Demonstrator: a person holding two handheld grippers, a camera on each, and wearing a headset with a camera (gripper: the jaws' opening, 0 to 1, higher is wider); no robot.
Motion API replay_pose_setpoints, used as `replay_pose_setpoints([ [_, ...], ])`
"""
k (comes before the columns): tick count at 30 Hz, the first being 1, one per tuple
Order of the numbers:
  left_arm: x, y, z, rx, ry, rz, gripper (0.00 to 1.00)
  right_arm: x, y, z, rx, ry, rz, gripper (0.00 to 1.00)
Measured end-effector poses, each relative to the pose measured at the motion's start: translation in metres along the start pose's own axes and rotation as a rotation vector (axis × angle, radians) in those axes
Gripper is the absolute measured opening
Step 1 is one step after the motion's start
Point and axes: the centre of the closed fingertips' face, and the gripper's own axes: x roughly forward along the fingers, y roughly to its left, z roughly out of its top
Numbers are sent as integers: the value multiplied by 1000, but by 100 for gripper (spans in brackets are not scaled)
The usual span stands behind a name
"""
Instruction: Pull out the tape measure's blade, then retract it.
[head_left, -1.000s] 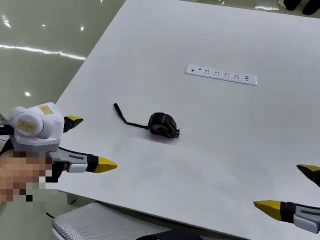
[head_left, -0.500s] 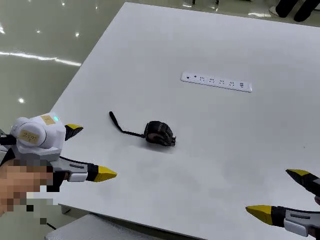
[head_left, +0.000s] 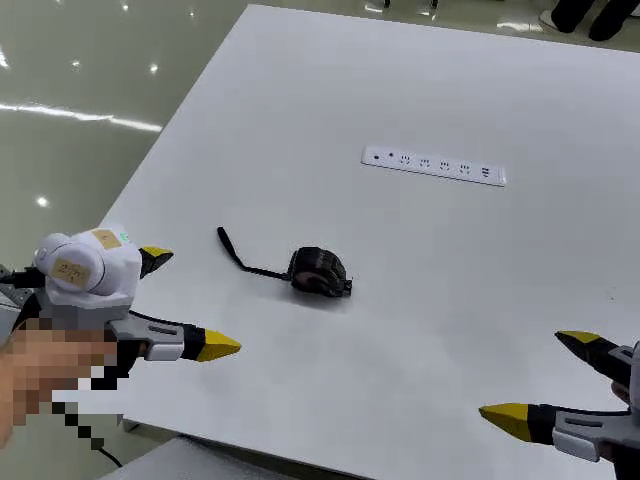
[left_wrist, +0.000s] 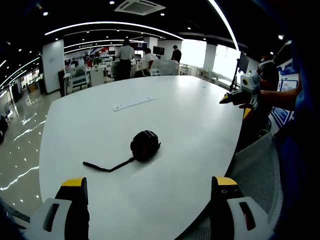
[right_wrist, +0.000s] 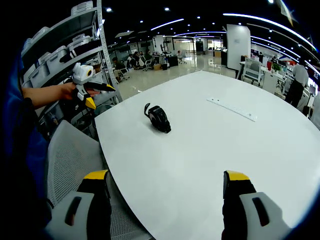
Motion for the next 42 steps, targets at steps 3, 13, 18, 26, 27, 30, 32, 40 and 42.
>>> replay_pose_setpoints([
  [3, 3, 1, 2, 6, 2, -4, 100, 5, 3, 4, -4, -1, 7, 90],
  [13, 13, 3, 11, 29, 3, -19, 99, 18, 7, 8, -14, 4, 31, 89],
  [18, 17, 3, 16, 39, 1, -22, 99, 22, 8, 8, -18, 5, 39, 89],
  [26, 25, 3, 18, 46, 2, -26, 99, 29, 9, 8, -26, 11, 56, 89],
  [27, 27, 2, 18, 47, 3, -28, 99, 30, 9, 8, -26, 13, 59, 89],
  [30, 30, 2, 18, 48, 6, -31, 99, 34, 9, 9, -30, 14, 65, 88],
  [32, 33, 2, 18, 47, 7, -33, 99, 37, 9, 10, -33, 16, 72, 88],
  [40, 42, 3, 19, 51, 14, -44, 99, 47, 10, 15, -46, 22, 94, 88],
  [42, 43, 3, 20, 54, 16, -45, 99, 50, 12, 16, -50, 23, 99, 88],
])
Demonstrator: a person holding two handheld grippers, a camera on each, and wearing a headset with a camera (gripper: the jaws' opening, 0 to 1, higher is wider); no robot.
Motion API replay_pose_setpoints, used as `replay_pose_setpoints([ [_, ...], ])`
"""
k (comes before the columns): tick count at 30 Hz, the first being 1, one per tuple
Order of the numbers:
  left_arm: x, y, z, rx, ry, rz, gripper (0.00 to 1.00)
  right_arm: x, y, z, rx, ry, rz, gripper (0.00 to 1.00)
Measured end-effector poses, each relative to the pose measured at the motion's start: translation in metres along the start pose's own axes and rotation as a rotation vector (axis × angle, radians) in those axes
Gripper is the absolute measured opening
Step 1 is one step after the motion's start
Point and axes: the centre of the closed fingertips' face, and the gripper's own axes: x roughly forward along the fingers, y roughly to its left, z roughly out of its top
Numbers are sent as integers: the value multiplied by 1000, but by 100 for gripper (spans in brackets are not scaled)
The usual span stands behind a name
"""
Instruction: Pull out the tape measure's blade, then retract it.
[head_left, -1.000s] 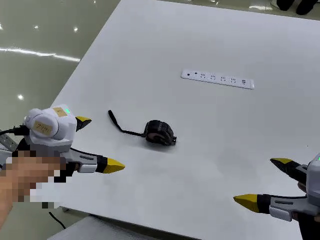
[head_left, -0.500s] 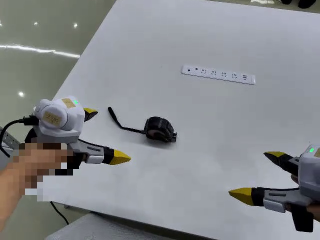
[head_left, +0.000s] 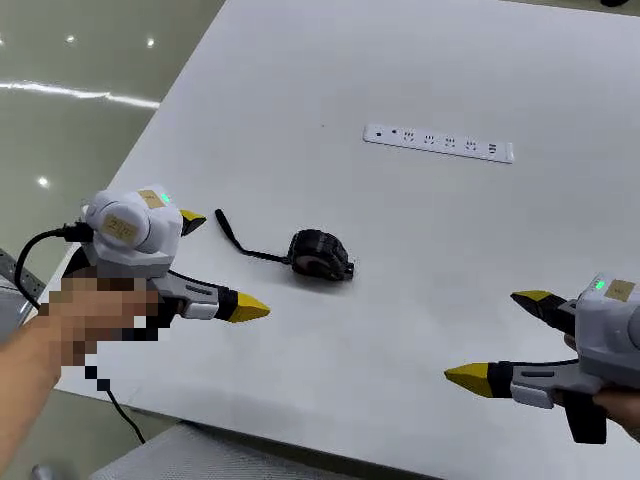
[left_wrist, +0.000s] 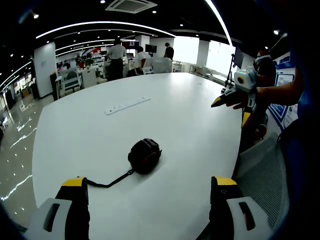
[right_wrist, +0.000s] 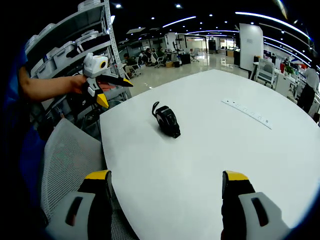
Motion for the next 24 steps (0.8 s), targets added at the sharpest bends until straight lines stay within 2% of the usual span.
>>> replay_pose_setpoints([
  [24, 27, 0, 10, 44, 14, -32, 97, 38, -4, 9, -63, 29, 69, 87],
])
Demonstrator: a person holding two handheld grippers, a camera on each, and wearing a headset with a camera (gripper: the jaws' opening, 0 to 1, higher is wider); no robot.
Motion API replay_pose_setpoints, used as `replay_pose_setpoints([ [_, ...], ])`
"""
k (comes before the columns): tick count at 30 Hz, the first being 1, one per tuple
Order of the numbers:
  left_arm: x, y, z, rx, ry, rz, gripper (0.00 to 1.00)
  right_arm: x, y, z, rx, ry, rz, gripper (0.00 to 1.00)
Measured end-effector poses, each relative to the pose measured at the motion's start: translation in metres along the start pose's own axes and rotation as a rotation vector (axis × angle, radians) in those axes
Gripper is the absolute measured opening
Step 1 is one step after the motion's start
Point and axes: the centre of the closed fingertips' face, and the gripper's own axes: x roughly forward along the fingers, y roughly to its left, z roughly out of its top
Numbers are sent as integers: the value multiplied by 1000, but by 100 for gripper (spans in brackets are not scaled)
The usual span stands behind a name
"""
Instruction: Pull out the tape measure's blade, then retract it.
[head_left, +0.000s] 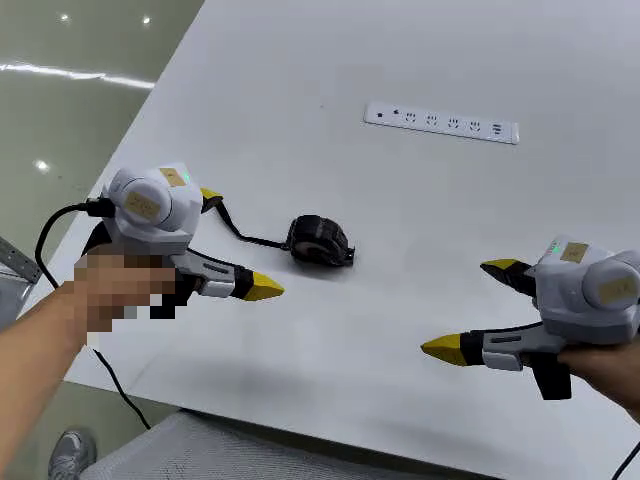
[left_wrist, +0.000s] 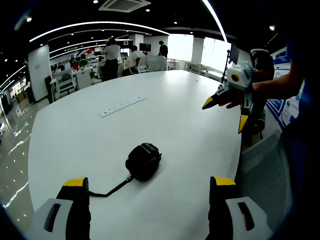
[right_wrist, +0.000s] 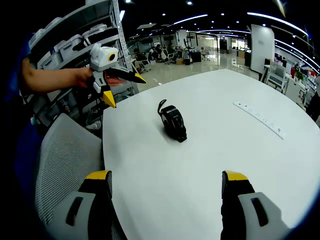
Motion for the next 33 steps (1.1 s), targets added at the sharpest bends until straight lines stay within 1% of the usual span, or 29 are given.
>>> replay_pose_setpoints([
  [10, 17, -2, 2, 25, 17, -28, 95, 17, -4, 4, -17, 3, 22, 86],
  [17, 30, -4, 2, 57, 32, -52, 92, 30, -5, 5, -40, 13, 40, 83],
  [22, 40, -6, 2, 101, 55, -71, 90, 42, -8, 3, -84, 33, 54, 80],
  [25, 46, -8, 2, 119, 68, -83, 89, 48, -8, 4, -96, 39, 56, 79],
  [29, 54, -11, 2, 168, 88, -100, 88, 55, -9, 4, -108, 45, 65, 78],
  [33, 62, -12, 5, 210, 90, -105, 83, 62, -10, 2, -126, 60, 71, 76],
])
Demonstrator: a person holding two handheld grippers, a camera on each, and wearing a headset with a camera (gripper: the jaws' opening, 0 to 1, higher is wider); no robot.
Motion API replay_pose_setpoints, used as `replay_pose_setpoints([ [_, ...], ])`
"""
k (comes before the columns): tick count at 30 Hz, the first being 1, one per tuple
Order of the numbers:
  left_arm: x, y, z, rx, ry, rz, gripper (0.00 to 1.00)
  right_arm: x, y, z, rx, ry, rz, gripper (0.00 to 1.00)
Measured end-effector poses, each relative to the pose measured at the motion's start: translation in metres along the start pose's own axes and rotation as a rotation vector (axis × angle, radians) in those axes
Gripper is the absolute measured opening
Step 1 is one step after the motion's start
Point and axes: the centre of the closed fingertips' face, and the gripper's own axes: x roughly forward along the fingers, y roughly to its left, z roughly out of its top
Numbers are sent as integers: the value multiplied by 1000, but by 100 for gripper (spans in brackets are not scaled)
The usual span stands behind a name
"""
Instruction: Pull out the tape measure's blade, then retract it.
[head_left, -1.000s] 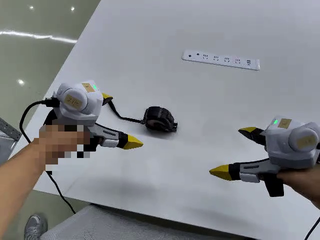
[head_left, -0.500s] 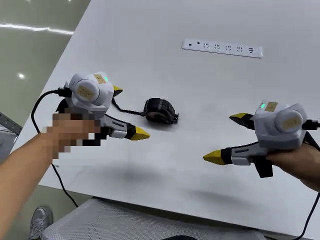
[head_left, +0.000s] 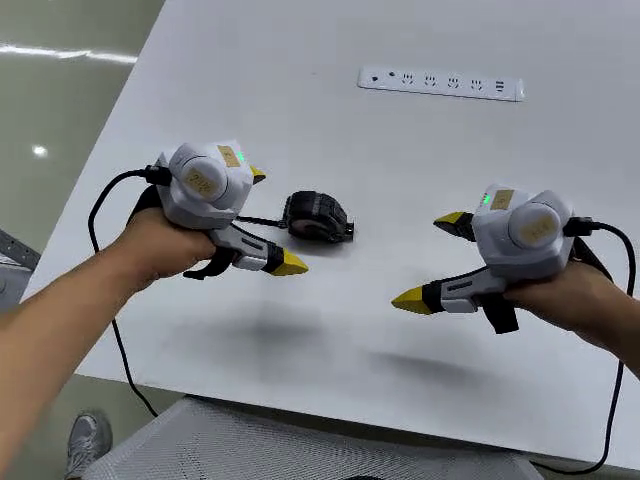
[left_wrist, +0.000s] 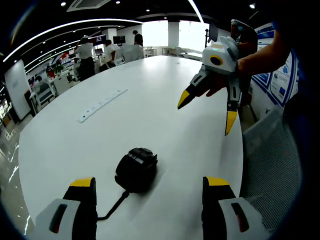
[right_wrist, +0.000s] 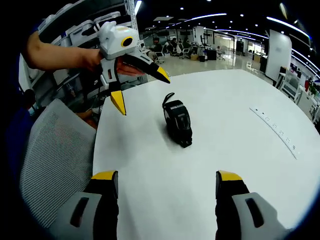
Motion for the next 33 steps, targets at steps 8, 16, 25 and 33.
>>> replay_pose_setpoints([
  [8, 14, 0, 1, 117, 59, -31, 81, 17, -3, 4, -23, 3, 15, 72],
  [16, 29, 4, 1, 188, 77, -47, 76, 35, -7, 8, -75, 21, 31, 67],
  [25, 41, 10, -2, 246, 100, -69, 71, 54, -17, 14, -127, 30, 45, 60],
  [33, 51, 16, -3, 287, 120, -85, 66, 70, -25, 17, -168, 41, 56, 55],
])
